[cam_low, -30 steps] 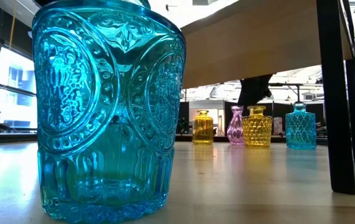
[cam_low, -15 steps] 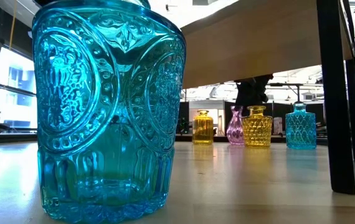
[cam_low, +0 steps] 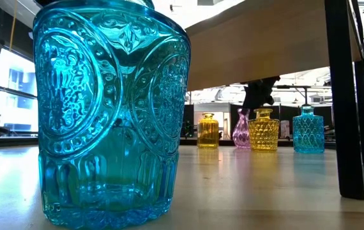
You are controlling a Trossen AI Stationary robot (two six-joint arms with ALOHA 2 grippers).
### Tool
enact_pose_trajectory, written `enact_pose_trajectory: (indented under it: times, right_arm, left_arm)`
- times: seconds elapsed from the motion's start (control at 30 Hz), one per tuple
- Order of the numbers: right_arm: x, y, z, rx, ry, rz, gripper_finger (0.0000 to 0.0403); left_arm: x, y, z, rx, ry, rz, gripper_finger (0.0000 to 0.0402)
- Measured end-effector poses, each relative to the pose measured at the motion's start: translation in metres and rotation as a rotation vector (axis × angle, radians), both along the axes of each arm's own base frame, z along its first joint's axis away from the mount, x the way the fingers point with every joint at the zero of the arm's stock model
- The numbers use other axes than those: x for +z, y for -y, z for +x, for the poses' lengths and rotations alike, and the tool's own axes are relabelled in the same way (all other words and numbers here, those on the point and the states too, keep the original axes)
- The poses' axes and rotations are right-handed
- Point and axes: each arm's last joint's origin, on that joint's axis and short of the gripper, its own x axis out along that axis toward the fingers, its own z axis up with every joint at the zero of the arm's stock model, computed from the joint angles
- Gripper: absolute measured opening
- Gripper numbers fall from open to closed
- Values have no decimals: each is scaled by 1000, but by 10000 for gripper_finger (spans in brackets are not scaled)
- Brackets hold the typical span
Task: Sort vases onto shelf
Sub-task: Put the top pink flower vase on the shelf aligned with the other pink flower vase
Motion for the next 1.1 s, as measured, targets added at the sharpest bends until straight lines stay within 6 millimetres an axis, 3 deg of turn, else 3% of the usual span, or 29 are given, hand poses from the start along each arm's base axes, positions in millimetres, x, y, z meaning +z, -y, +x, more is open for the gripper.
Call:
enact_pose_trajectory:
  times: [0.5,0.63,0.77,1.1]
  right_arm:
    - [6,-7,9,27,-9,-20,7]
    - [20,-14,12,46,-8,-40,3]
    - [48,-19,12,37,-6,-124,1]
    - [81,-48,14,94,-35,-142,0]
  left_arm:
    - [0,0,0,-45,-53,62,0]
    - [0,0,0,-57,-68,81,0]
    - [0,0,0,-57,-67,80,0]
    - [0,0,0,-54,-64,77,0]
